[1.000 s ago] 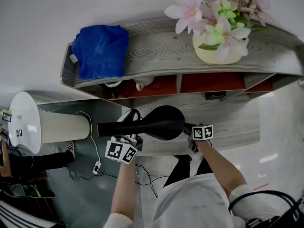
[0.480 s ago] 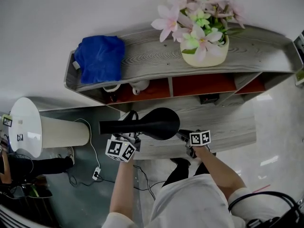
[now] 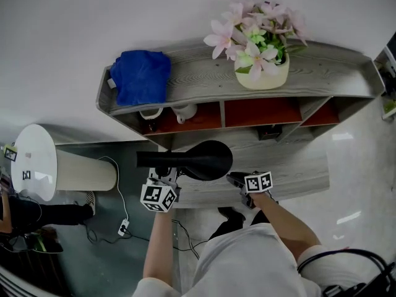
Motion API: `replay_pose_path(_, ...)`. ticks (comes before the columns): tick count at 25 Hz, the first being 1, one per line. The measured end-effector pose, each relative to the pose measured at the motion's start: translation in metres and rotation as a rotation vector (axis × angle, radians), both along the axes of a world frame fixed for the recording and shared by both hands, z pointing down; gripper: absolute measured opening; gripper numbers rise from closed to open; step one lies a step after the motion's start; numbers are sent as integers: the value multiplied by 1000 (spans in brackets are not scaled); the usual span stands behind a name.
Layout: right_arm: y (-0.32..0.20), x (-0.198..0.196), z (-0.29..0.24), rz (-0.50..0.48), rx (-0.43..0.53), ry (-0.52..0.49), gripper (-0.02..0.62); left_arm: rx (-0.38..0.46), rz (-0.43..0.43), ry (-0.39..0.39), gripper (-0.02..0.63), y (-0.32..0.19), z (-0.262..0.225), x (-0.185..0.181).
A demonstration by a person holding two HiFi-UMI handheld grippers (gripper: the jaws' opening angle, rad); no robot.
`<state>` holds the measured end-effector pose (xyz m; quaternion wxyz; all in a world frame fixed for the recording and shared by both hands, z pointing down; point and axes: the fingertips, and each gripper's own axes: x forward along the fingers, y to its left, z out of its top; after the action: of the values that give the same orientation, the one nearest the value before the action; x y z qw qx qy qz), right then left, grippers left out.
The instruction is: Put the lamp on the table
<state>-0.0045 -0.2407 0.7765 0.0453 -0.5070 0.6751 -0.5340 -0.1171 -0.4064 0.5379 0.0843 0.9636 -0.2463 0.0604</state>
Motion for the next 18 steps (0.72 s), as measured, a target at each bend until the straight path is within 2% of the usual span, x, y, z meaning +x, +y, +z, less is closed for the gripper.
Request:
replay_pose_path(7,7,1,-19,-32,26,8,97,25,-16,-21,110,19,-10,-21)
replay_pose_path(12,22,11,-32,-74,45,29,53,48,-99,-27,110,49,-26,-50)
replay_pose_path(16,40,18,-48,-113,72,23,35,6,-164,-16,106,90,-27,-65)
replay_pose_path(18,49,20,-62,-138,100,19,31,-38,-197,1,75,113,-22,-68)
